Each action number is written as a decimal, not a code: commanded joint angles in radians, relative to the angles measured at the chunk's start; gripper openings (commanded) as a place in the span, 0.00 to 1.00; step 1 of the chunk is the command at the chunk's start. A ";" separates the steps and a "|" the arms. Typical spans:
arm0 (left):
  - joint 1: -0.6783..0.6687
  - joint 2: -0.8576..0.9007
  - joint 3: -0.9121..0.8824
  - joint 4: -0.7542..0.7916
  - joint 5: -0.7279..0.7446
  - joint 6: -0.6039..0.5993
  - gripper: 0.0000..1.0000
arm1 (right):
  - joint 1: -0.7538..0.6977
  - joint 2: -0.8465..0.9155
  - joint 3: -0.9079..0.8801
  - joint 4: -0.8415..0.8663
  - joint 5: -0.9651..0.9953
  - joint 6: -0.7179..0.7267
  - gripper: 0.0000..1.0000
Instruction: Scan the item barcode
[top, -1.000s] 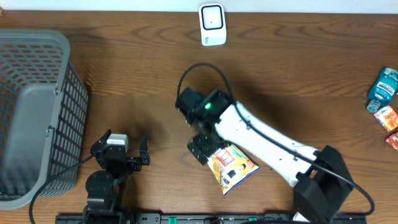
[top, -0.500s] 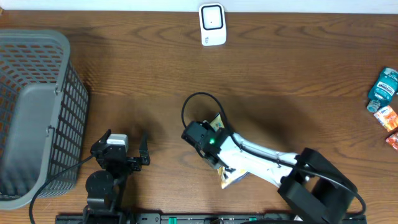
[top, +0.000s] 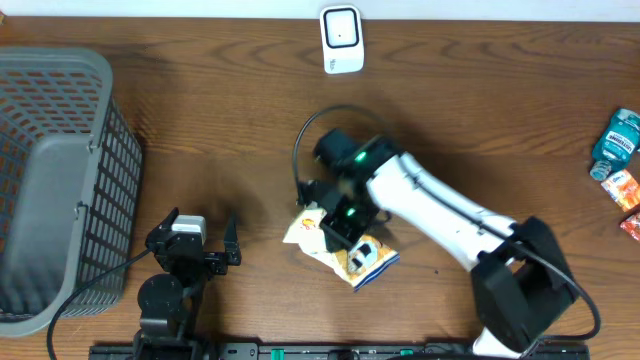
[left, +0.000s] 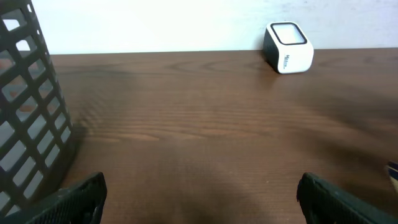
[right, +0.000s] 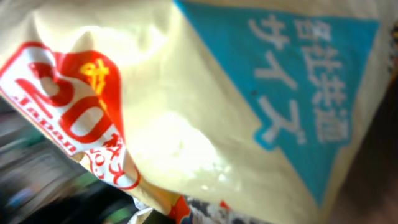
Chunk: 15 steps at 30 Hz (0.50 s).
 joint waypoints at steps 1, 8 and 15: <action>0.003 -0.005 -0.015 -0.026 0.006 -0.005 0.98 | -0.114 -0.003 -0.008 -0.077 -0.595 -0.404 0.01; 0.003 -0.005 -0.015 -0.026 0.006 -0.005 0.98 | -0.185 -0.003 -0.027 -0.129 -0.827 -0.407 0.01; 0.003 -0.005 -0.015 -0.026 0.006 -0.005 0.98 | -0.156 -0.003 -0.067 -0.005 -0.314 -0.426 0.01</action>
